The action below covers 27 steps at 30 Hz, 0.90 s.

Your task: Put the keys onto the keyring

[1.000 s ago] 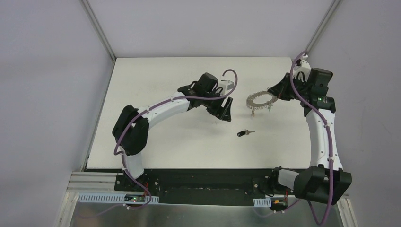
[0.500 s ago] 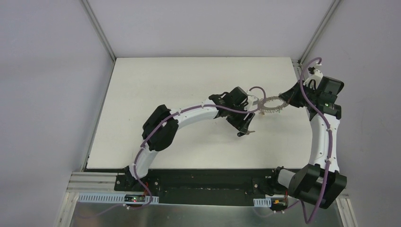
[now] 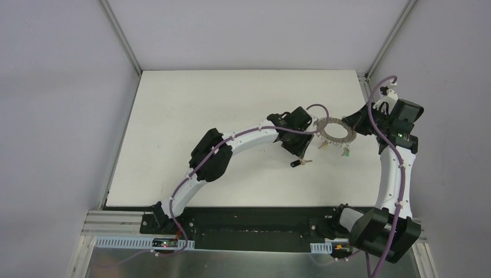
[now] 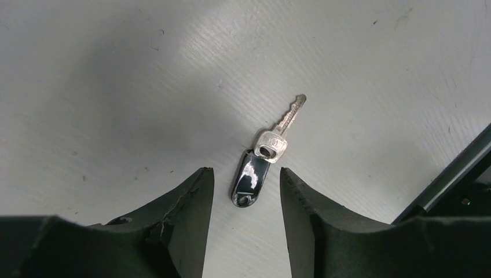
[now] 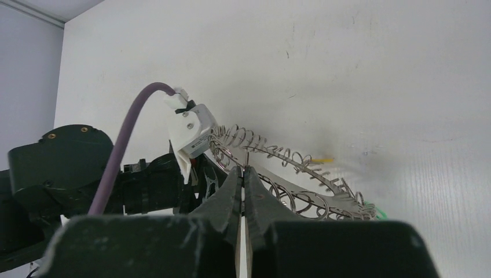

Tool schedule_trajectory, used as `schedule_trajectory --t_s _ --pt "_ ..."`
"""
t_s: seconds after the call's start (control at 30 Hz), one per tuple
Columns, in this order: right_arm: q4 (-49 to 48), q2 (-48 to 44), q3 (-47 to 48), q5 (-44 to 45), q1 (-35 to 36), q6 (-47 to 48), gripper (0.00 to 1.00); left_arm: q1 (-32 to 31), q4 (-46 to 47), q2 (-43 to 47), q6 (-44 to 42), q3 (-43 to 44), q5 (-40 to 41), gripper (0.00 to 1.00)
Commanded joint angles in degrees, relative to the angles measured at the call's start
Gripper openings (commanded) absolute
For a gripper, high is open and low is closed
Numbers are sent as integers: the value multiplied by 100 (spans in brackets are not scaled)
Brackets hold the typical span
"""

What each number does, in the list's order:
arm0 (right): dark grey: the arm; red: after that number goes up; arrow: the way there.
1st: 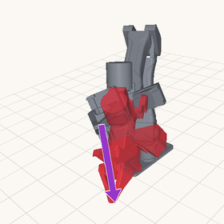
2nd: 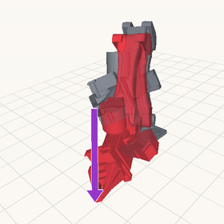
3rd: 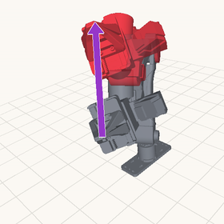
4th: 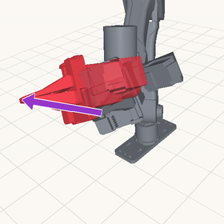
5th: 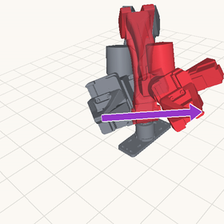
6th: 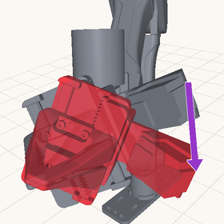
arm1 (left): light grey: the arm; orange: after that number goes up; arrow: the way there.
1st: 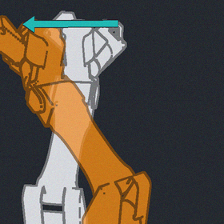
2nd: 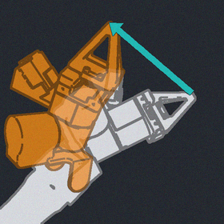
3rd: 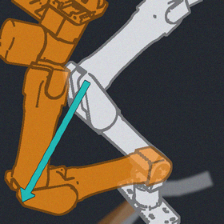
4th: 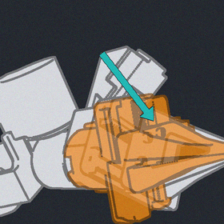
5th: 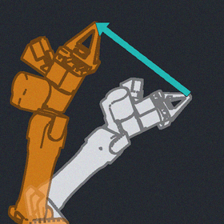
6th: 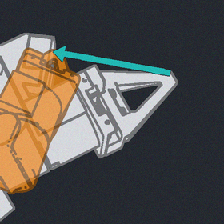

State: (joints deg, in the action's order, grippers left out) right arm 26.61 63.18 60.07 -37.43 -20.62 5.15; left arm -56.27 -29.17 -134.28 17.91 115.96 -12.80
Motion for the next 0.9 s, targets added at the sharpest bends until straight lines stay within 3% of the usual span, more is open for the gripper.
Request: schedule_trajectory --t_s 0.0,0.33,0.87 --pt "-357 -195 -8 -304 -88 -140 0 -69 -300 -190 465 401 179 46" --pt "-394 -218 -70 -314 -183 -127 0 -93 -299 -433 968 573 -19 42" --pt "-450 -329 -221 -432 -240 -138 0 -112 -309 -545 1194 550 -103 26"
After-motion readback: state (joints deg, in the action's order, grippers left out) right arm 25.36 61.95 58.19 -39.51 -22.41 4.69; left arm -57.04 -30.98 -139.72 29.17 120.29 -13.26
